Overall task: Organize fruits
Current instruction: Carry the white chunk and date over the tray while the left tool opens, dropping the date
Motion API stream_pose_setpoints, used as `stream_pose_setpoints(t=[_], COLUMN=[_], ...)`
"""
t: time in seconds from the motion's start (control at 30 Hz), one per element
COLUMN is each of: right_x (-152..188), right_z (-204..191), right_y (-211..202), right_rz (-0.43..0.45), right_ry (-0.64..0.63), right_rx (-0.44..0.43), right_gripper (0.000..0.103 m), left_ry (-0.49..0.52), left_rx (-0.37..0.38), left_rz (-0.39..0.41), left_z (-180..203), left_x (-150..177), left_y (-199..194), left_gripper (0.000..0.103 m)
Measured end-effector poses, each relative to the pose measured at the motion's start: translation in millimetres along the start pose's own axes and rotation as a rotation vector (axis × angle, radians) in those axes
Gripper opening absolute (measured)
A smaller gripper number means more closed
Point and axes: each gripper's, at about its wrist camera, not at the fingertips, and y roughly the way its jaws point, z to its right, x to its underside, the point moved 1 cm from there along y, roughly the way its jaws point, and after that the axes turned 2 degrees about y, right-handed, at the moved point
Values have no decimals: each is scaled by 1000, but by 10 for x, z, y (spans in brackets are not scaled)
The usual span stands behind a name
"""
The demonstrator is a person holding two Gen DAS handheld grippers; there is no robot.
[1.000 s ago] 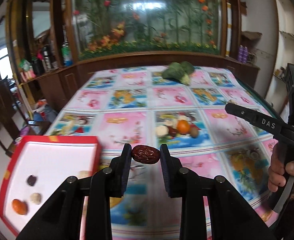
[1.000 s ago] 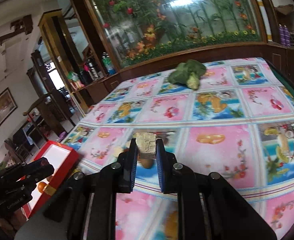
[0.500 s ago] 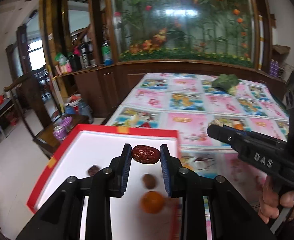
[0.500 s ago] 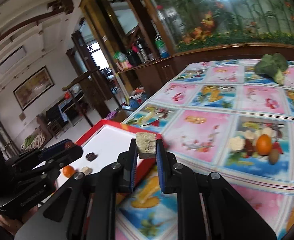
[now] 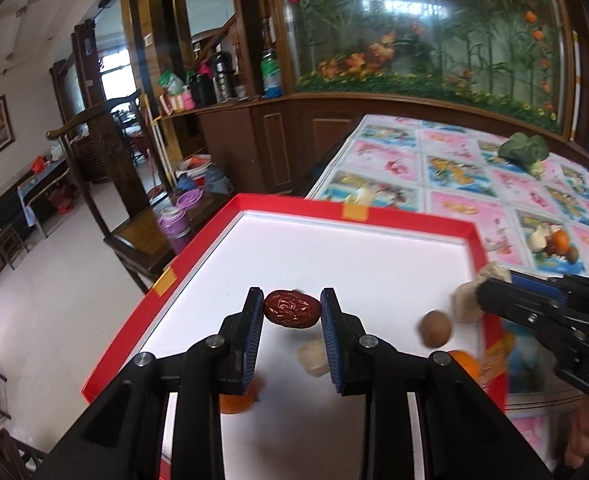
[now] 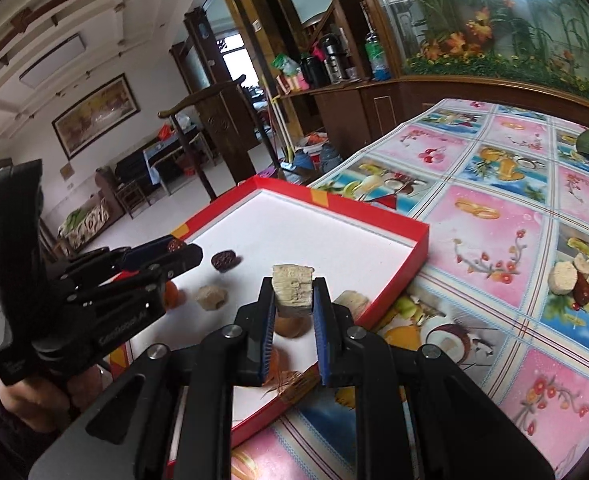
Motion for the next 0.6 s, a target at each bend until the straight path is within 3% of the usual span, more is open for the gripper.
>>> stream_pose_setpoints(t=[0.6], right_x=[132], right_z=[-134], right_y=[97], right_rz=[-78], right_ry=[-81], right_rx=[40], right_gripper=[21], left_ry=[59], left_rx=[-31], left_rz=[-48], left_z=[95], left_x=[96], left_y=[67], left_gripper=[29])
